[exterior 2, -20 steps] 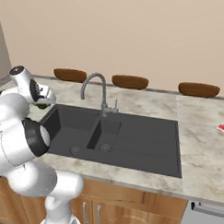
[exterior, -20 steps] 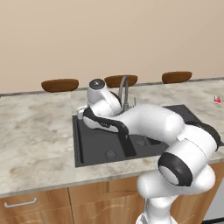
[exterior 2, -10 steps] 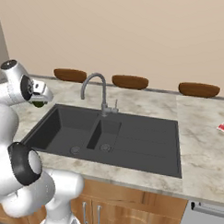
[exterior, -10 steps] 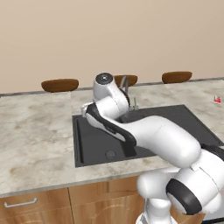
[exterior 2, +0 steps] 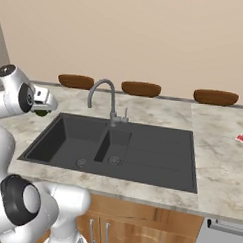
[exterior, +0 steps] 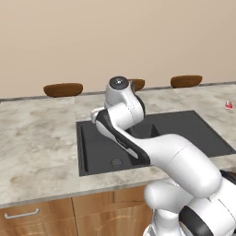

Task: Turn on the sink faucet. Then move the lime from the counter to the sink. Turn off the sink. Move the vegetable from the sink to the pot next to the stove. Finally move the pot to the rear right burner.

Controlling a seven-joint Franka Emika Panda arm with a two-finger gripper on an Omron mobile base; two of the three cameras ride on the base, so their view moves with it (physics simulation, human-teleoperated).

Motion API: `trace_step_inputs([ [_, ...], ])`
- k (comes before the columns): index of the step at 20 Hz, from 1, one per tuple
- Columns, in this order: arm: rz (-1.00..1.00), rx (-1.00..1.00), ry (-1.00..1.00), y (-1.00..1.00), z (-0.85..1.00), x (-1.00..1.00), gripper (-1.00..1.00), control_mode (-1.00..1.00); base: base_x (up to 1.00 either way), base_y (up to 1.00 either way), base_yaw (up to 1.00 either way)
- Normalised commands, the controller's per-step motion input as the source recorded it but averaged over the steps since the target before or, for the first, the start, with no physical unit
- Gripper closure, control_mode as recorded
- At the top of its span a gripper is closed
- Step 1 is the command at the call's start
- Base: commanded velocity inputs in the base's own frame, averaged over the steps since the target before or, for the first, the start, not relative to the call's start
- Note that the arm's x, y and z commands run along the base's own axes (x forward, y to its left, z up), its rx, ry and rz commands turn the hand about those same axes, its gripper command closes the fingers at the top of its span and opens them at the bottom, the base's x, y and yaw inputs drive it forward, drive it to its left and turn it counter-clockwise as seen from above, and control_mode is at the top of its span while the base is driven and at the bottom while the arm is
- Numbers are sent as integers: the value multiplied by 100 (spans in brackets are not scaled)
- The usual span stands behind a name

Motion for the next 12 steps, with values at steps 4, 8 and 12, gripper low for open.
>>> trace_step_inputs([
  [4,0,0,-2,0,0,-1,100,-100,0,0,0],
  [8,-4,0,-8,0,0,-25,100,100,-15,-5,-4],
  [12,0,0,0,0,0,0,100,100,-56,-19,-27],
])
